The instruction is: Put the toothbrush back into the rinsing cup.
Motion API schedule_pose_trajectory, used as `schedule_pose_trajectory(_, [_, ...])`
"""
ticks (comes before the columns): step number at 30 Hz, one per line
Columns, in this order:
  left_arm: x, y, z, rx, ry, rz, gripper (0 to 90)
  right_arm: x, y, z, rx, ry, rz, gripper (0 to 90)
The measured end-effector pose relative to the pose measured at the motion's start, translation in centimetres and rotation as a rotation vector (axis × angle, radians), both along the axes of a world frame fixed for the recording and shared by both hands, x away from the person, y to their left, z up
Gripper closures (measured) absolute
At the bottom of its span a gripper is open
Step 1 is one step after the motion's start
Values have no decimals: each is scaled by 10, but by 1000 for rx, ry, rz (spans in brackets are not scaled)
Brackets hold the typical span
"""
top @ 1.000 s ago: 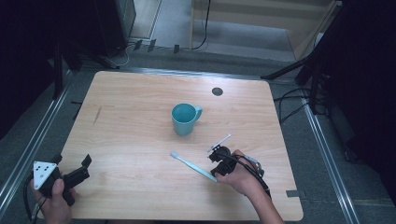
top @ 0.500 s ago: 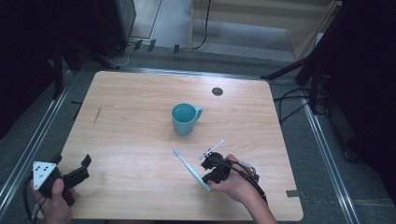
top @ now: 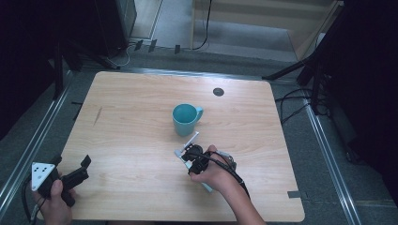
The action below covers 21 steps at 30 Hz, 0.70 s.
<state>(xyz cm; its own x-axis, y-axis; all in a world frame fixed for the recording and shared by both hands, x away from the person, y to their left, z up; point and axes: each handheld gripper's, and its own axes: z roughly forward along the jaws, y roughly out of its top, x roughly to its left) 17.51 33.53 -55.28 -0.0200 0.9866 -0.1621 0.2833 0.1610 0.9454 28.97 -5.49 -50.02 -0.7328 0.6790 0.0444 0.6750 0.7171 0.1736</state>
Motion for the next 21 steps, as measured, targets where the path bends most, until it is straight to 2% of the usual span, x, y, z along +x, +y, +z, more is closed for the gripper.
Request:
schedule_pose_trajectory(2, [0, 0, 0, -4, -2, 0, 14, 2, 4, -2, -26, -1, 0, 759])
schedule_pose_trajectory(4, [0, 0, 0, -3, -3, 0, 14, 2, 4, -3, -30, -3, 3, 763])
schedule_pose_trajectory(12, [0, 0, 0, 1, -1, -1, 14, 3, 13, -8, -91, -23, 55, 783])
schedule_pose_trajectory(21, [0, 0, 0, 2, 1, -2, 14, 2, 10, -7, -80, -18, 76, 793])
